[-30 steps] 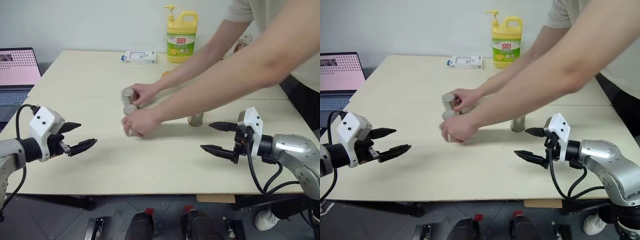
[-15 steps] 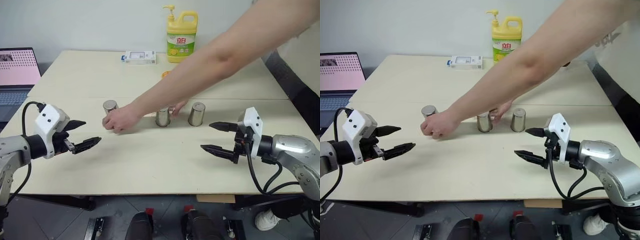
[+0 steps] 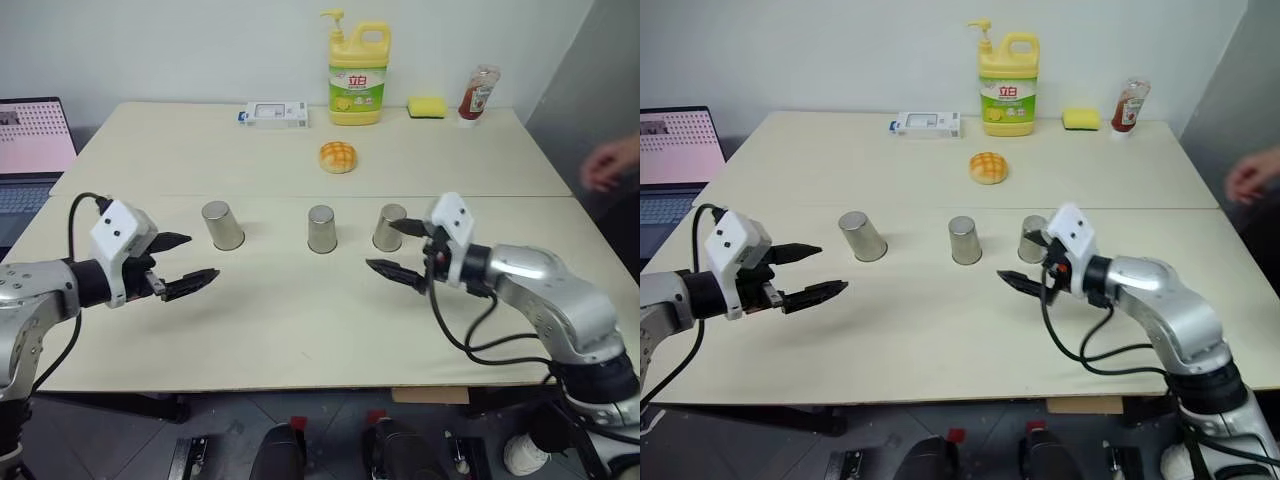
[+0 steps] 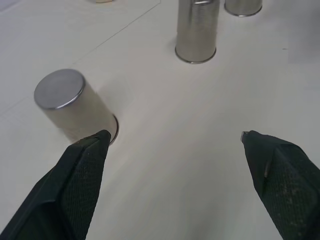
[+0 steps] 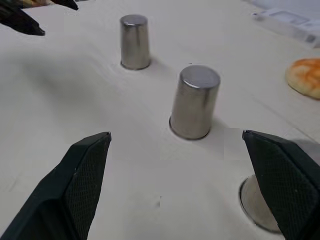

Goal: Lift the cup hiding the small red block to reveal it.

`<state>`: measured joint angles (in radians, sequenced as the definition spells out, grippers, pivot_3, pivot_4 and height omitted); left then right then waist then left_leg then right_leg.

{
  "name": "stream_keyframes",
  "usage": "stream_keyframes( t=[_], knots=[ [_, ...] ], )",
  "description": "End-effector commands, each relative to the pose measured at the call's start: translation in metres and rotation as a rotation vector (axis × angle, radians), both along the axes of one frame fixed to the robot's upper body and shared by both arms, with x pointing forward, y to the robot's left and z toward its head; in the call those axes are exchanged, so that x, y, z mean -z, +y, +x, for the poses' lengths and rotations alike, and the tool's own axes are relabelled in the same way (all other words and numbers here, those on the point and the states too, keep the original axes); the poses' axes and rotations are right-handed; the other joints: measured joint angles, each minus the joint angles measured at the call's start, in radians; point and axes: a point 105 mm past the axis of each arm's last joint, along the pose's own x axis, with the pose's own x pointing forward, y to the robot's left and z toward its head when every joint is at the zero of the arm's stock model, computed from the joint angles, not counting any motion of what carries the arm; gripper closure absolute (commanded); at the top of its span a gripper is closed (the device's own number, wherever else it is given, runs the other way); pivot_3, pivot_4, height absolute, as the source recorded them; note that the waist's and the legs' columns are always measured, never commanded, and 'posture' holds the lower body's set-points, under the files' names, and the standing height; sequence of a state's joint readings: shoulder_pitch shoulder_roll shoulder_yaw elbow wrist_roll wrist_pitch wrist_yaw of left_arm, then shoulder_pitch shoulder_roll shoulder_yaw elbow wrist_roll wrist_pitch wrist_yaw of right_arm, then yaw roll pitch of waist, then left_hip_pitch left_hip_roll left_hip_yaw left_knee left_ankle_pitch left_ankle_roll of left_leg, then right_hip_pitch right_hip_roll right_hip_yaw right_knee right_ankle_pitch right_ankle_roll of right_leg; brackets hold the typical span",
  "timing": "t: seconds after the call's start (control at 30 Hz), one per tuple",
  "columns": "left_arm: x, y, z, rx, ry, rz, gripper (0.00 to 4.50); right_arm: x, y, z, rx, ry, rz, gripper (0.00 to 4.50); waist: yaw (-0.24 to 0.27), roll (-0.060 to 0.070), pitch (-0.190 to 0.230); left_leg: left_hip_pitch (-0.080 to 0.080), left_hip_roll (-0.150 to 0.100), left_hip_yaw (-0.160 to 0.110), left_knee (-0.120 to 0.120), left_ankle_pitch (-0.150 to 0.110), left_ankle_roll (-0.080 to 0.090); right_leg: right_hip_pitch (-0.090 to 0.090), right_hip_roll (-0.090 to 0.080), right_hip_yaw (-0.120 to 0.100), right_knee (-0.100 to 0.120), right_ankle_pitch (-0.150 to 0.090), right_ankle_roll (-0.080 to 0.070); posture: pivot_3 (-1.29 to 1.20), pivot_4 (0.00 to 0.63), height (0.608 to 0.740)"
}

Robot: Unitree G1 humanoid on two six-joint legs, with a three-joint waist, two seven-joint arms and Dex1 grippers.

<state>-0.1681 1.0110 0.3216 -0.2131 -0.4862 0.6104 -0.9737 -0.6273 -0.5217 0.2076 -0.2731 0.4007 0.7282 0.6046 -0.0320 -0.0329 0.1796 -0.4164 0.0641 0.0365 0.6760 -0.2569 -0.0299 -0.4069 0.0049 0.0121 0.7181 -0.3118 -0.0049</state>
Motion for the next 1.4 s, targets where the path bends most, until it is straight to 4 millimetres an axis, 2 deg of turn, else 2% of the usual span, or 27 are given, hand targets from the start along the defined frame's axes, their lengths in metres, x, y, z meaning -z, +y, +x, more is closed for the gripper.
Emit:
stream_keyframes(
  t=[0.03, 0.13, 0.3, 0.57, 0.73, 0.83, 0.97, 1.07, 1.2, 1.3, 1.4],
  knots=[
    [-0.013, -0.010, -0.002, 0.049, -0.040, 0.010, 0.04, -0.012, 0.017, 0.023, 0.057, -0.041, -0.042, 0.00, 0.002, 0.000, 0.000, 0.000, 0.000, 0.000, 0.000, 0.000, 0.000, 0.000, 0.000, 0.000, 0.000, 0.000, 0.000, 0.00, 0.150, 0.740],
    [-0.013, -0.009, -0.002, 0.047, -0.037, 0.014, 0.04, -0.016, 0.037, 0.033, 0.036, -0.016, -0.034, 0.00, 0.001, 0.000, 0.000, -0.001, 0.000, 0.001, 0.000, 0.000, 0.000, 0.000, 0.000, 0.000, 0.000, 0.000, 0.000, 0.00, 0.150, 0.740],
    [-0.011, -0.011, -0.004, 0.051, -0.032, 0.022, 0.04, -0.012, 0.057, 0.052, 0.038, 0.008, -0.064, 0.00, 0.002, 0.000, 0.000, -0.001, 0.000, 0.000, -0.001, 0.000, 0.000, 0.000, 0.000, 0.000, -0.001, 0.000, -0.001, 0.00, 0.150, 0.740],
    [-0.013, -0.018, -0.006, 0.086, -0.036, 0.031, 0.04, 0.008, 0.076, 0.071, 0.023, 0.078, -0.122, 0.00, 0.001, 0.000, 0.000, -0.001, 0.000, 0.000, -0.001, 0.000, 0.000, 0.000, 0.000, 0.000, 0.000, 0.000, -0.001, 0.00, 0.150, 0.740],
    [-0.013, -0.020, -0.006, 0.092, -0.040, 0.034, 0.04, 0.012, 0.082, 0.078, 0.025, 0.093, -0.120, 0.00, 0.000, 0.000, 0.000, -0.001, 0.000, 0.000, -0.001, 0.000, 0.000, 0.000, 0.000, 0.000, 0.000, 0.000, -0.001, 0.00, 0.150, 0.740],
    [-0.014, -0.021, -0.005, 0.094, -0.042, 0.035, 0.00, 0.010, 0.085, 0.080, 0.022, 0.092, -0.110, 0.48, 0.000, 0.000, 0.000, -0.001, 0.000, 0.000, -0.001, 0.000, 0.000, -0.001, 0.000, 0.000, 0.000, 0.000, -0.001, 0.00, 0.150, 0.740],
    [-0.014, -0.022, -0.003, 0.097, -0.044, 0.037, 0.00, 0.006, 0.088, 0.079, 0.012, 0.086, -0.094, 1.45, 0.000, 0.000, 0.000, -0.001, 0.000, 0.000, -0.001, 0.000, 0.000, -0.001, 0.000, 0.000, 0.000, 0.000, -0.001, 0.00, 0.150, 0.740],
    [-0.014, -0.022, -0.003, 0.099, -0.044, 0.035, 0.00, 0.002, 0.088, 0.079, 0.008, 0.076, -0.081, 1.95, 0.000, 0.000, 0.000, -0.001, 0.000, 0.000, -0.001, 0.000, 0.000, -0.001, 0.000, 0.000, 0.000, 0.000, -0.001, 0.00, 0.150, 0.740],
    [-0.012, -0.023, -0.002, 0.106, -0.036, 0.032, 0.00, -0.012, 0.085, 0.078, 0.009, 0.053, -0.046, 1.97, 0.000, 0.001, 0.000, -0.001, 0.000, 0.000, -0.001, 0.000, 0.000, -0.001, 0.000, 0.000, 0.000, 0.000, -0.001, 0.00, 0.150, 0.740],
    [-0.012, -0.025, -0.001, 0.114, -0.031, 0.030, 0.00, -0.029, 0.069, 0.074, 0.012, 0.031, -0.018, 1.97, 0.001, 0.001, 0.001, -0.001, 0.000, 0.000, -0.001, 0.000, 0.000, -0.001, 0.000, 0.000, 0.000, 0.000, -0.001, 0.00, 0.150, 0.740],
    [-0.012, -0.027, 0.000, 0.122, -0.031, 0.029, 0.00, -0.033, 0.053, 0.068, 0.019, 0.019, -0.024, 1.97, 0.003, 0.001, 0.000, -0.002, 0.000, 0.000, -0.001, 0.000, 0.000, -0.001, -0.001, -0.001, -0.001, 0.000, -0.001, 0.00, 0.150, 0.740]
  ],
)
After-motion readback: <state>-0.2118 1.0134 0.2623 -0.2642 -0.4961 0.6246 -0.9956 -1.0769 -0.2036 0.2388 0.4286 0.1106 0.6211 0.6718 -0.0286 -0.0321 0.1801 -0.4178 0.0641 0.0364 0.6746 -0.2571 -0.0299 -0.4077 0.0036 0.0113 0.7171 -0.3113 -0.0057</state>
